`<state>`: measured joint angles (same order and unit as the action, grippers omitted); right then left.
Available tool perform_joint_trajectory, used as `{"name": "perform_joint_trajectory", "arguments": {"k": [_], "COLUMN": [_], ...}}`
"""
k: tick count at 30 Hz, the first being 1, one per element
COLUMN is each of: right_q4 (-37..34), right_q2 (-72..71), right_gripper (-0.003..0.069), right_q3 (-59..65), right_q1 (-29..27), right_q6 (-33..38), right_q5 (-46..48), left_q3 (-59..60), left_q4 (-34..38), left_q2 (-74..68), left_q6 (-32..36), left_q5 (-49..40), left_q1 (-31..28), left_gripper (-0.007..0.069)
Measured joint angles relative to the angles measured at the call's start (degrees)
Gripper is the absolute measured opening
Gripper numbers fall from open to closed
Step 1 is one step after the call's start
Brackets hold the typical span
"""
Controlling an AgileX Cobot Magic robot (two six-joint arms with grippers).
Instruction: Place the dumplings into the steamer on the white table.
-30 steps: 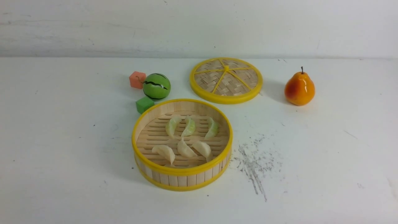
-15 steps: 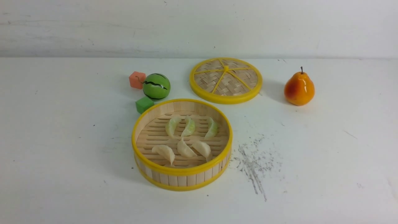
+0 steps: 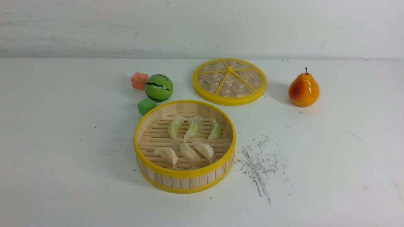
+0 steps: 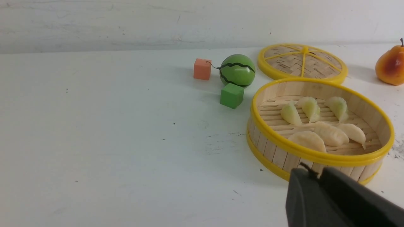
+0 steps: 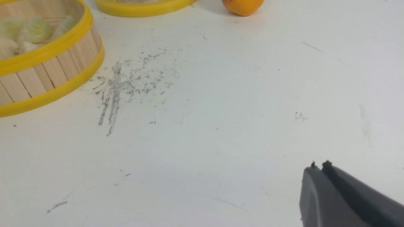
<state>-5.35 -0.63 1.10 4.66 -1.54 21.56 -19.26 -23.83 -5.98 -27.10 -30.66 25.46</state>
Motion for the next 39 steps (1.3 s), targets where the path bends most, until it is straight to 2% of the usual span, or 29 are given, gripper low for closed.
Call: {"name": "perform_joint_trajectory", "arguments": {"k": [10, 14, 15, 16, 17, 20, 24, 27, 33, 39], "right_q4": [0.0, 0.0, 0.0, 0.0, 0.0, 0.0, 0.0, -0.1, 0.0, 0.0], "right_q2": [0.0, 0.0, 0.0, 0.0, 0.0, 0.0, 0.0, 0.0, 0.0, 0.0], "right_gripper": [0.0013, 0.0019, 0.002, 0.002, 0.0022, 0.0023, 0.0029, 0.0031, 0.0042, 0.0046], "right_q3": [0.0, 0.0, 0.0, 0.0, 0.0, 0.0, 0.0, 0.0, 0.0, 0.0], "right_q1": [0.0, 0.0, 0.0, 0.0, 0.0, 0.0, 0.0, 0.0, 0.0, 0.0], "right_q6": [-0.2, -0.3, -0.3, -0.3, -0.3, -0.3, -0.3, -0.3, -0.3, -0.3], "right_q5": [0.0, 0.1, 0.1, 0.1, 0.1, 0.1, 0.1, 0.1, 0.1, 0.1], "left_q3": [1.1, 3.3, 5.1, 5.9, 8.3, 12.9, 18.8, 20.5, 20.9, 21.0], "left_q4": [-0.5, -0.2, 3.1, 4.2, 9.1, 17.8, 21.5, 21.8, 23.8, 24.9], "left_q2": [0.5, 3.2, 4.6, 5.2, 6.3, 6.6, 6.6, 6.6, 6.6, 6.6], "left_q6": [0.1, 0.2, 0.2, 0.2, 0.6, 3.8, 9.3, 10.8, 15.2, 18.6], "left_q5": [0.6, 1.0, 3.3, 4.5, 7.8, 15.1, 19.9, 19.4, 10.1, 8.3], "left_q1": [-0.2, -3.2, -6.6, -7.6, -11.8, -18.8, -22.3, -22.4, -22.4, -22.4], "left_gripper": [0.007, 0.007, 0.0069, 0.0066, 0.0049, -0.0008, -0.0015, -0.0015, -0.0015, -0.0015]}}
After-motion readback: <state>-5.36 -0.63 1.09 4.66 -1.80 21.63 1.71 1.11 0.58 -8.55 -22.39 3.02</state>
